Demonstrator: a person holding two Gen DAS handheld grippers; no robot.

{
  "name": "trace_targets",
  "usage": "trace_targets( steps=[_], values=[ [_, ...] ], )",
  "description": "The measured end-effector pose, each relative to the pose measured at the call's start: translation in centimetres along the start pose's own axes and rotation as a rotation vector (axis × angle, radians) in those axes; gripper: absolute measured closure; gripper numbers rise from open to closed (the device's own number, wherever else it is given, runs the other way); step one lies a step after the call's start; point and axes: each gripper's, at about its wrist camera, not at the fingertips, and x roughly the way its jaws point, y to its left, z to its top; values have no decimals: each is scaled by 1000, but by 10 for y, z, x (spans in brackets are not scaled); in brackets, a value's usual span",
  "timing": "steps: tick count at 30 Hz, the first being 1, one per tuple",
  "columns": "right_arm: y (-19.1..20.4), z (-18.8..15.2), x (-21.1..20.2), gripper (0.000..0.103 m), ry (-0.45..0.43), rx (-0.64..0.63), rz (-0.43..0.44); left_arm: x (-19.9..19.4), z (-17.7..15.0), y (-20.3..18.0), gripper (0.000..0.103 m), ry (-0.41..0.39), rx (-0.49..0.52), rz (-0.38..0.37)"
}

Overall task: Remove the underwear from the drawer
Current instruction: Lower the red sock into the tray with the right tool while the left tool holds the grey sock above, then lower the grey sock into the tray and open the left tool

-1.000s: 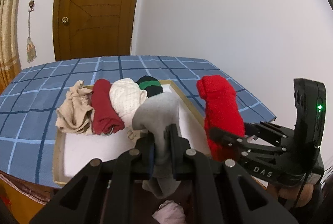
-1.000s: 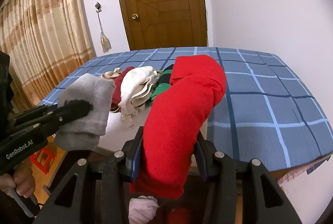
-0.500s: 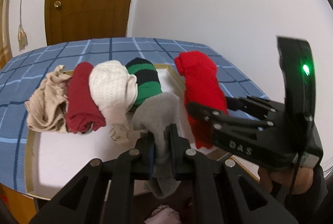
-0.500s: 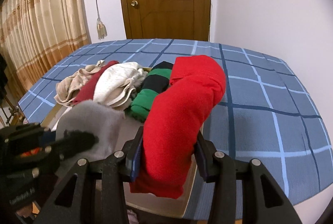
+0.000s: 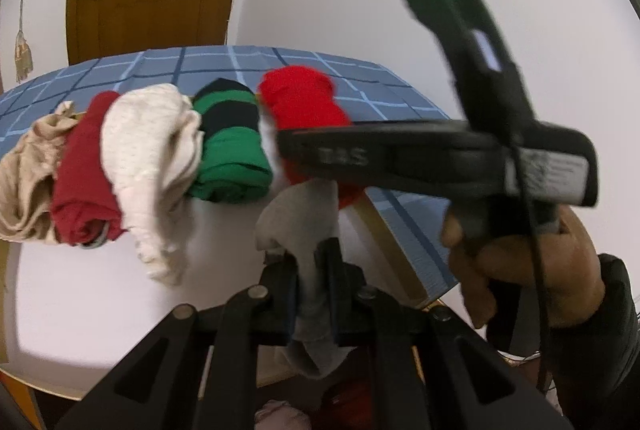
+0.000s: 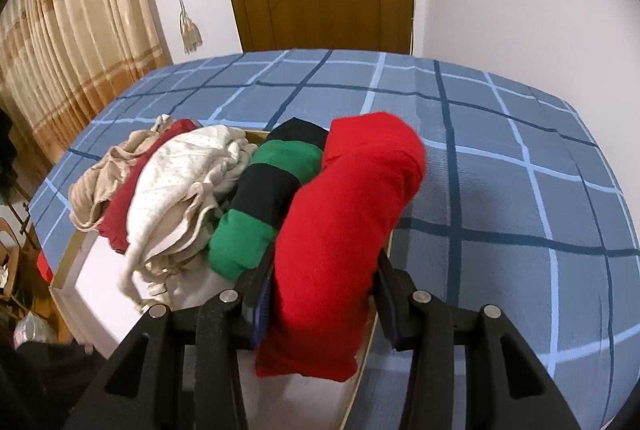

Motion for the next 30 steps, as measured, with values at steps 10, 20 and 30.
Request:
trace_targets(
  steps=[10, 20, 30],
  values=[
    [-12, 5, 23, 57, 21, 19, 33, 32, 9, 0, 93, 21, -82, 30],
    [-9, 4, 30, 53, -3, -32, 67, 37, 8, -4, 48, 6, -90, 93],
    [-17, -14, -29, 52, -123, 39, 144, 11, 11, 6, 19, -55, -124, 155]
  ],
)
